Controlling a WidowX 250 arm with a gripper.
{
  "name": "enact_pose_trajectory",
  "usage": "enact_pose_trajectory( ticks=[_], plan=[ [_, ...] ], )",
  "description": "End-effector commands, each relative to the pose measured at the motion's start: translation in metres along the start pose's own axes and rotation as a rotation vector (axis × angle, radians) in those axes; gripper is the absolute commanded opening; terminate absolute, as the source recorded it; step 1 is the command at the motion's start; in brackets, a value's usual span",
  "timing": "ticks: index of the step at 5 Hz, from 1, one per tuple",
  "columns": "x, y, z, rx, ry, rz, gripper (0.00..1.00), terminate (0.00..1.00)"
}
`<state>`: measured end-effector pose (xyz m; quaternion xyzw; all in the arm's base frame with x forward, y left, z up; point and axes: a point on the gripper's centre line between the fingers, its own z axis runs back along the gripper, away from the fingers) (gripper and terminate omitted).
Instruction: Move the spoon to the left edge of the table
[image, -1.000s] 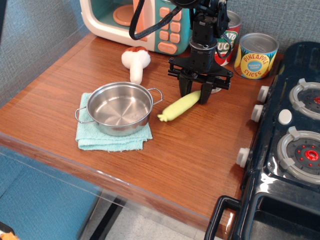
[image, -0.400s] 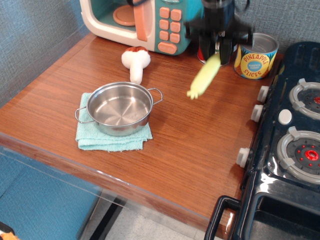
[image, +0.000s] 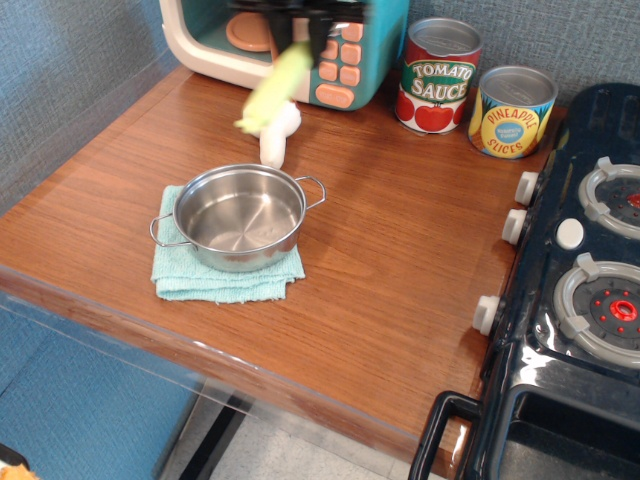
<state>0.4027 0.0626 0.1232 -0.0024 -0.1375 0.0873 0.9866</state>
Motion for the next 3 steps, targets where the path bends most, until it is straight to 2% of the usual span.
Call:
enact_pose_trajectory(
  ticks=[1,2,3],
  plan=[
    [-0.008,0.097,0.016,0.088,-0.006,-0.03,0.0,0.0],
    [0.004,0.145,-0.009,0.105,-0.013,-0.137,0.0,0.0],
    [0.004,0.161,-0.033,0.12,0.008,-0.165,0.0,0.0]
  ],
)
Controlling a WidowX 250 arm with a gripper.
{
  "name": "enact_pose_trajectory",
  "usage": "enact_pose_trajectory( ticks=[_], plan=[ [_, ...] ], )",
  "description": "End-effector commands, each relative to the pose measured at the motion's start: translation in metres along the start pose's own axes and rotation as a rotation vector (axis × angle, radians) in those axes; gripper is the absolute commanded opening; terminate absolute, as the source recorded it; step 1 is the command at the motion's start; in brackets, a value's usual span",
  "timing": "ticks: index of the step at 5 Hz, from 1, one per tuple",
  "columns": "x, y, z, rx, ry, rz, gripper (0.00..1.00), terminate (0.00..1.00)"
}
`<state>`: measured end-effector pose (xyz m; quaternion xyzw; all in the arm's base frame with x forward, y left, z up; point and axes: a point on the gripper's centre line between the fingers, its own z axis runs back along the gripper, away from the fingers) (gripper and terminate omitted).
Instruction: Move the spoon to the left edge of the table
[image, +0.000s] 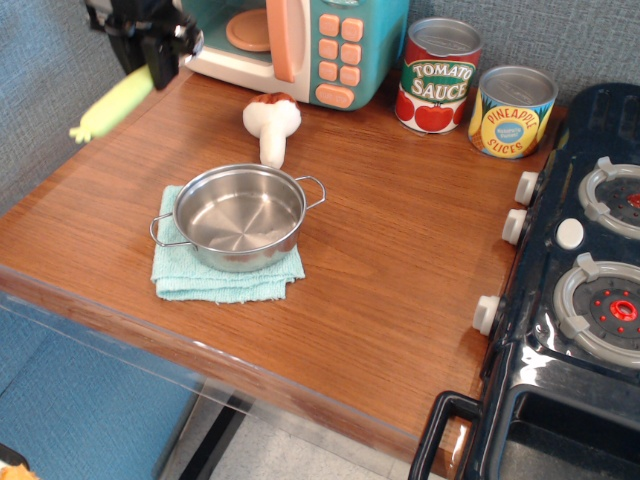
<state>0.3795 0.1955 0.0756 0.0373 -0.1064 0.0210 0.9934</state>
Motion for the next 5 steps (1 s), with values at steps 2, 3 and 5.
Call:
enact_pose_trajectory(
  ticks=[2,3,5],
  plan=[
    [0.004,0.038,-0.035,-0.003,0.029,0.007,0.0,0.0],
    [0.003,0.033,-0.036,0.006,0.052,0.044,0.0,0.0],
    [0.004,0.025,0.019,0.087,0.073,0.075,1.0,0.0]
  ],
)
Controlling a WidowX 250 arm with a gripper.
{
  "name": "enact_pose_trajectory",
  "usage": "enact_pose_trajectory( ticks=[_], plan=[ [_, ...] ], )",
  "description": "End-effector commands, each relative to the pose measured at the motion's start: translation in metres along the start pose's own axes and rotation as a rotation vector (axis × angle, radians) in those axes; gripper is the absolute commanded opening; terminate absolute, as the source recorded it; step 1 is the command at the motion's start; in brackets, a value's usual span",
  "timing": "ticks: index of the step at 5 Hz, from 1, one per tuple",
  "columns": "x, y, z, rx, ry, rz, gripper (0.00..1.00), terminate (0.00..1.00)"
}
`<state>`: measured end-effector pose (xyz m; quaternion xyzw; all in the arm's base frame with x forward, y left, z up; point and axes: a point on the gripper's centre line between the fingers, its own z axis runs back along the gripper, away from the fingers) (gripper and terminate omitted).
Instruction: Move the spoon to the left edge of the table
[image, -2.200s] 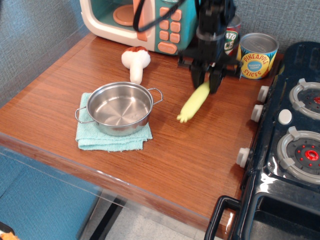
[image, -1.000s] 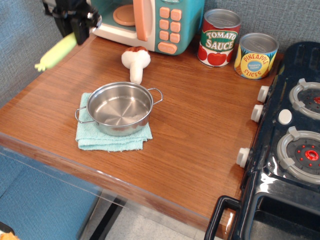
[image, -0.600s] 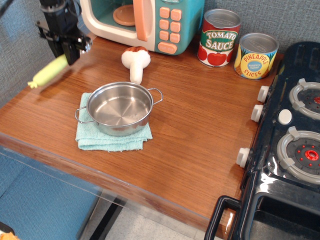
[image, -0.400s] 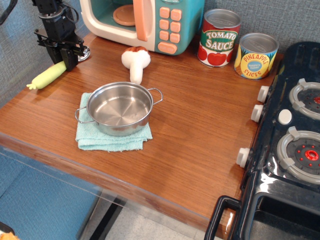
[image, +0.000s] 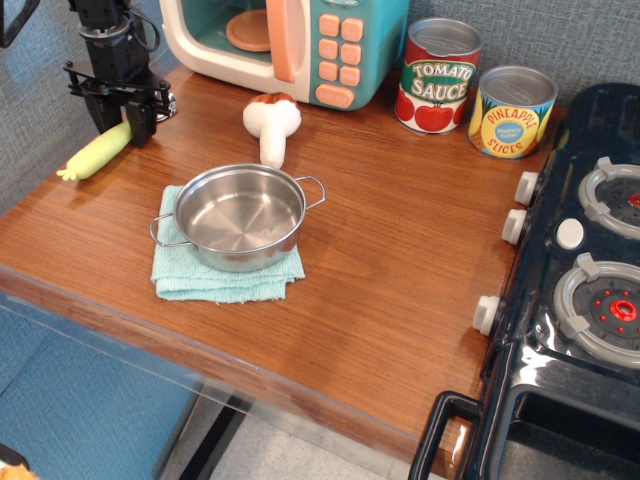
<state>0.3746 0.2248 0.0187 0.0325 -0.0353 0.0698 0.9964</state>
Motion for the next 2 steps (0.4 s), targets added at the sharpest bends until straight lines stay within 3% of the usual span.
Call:
enact_pose_trajectory(
  ticks=[1,2],
  plan=[
    [0.005,-0.01,0.103,0.089,-0.109,-0.045,1.0,0.0],
    [0.006,-0.021,0.109,0.088,-0.094,-0.082,1.0,0.0]
  ],
)
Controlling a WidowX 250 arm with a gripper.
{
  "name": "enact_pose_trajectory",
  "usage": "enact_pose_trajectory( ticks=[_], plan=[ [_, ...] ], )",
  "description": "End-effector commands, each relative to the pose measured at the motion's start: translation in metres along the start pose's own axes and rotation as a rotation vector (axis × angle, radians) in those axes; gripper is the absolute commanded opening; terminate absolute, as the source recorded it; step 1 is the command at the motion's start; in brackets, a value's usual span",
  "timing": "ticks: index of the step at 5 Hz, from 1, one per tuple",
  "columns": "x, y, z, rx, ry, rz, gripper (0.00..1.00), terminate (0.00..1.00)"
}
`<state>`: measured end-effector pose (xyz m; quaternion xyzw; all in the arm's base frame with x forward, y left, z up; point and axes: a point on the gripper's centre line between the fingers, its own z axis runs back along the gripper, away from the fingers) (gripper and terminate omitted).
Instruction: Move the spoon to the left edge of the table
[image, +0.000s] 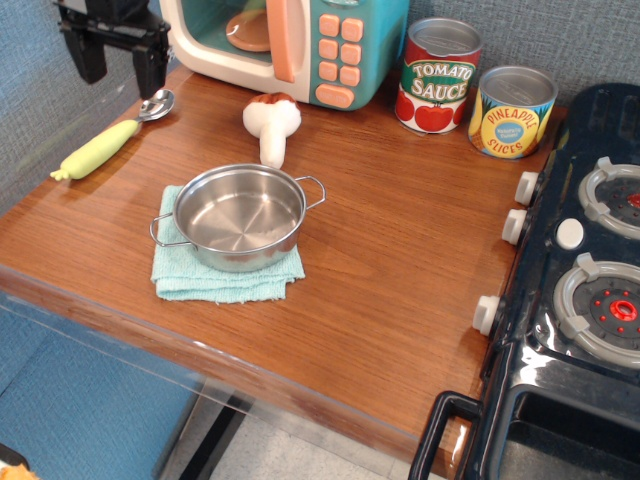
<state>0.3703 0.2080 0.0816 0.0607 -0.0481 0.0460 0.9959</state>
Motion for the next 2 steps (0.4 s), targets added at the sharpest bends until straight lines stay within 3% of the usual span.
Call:
enact_pose_trajectory(
  ticks=[1,2],
  plan=[
    [0.0095,-0.0057,0.0452,0.036,-0.063,-0.033,1.0,0.0],
    [0.0095,-0.0057,0.0452,0.036,-0.063,-0.033,1.0,1.0]
  ],
)
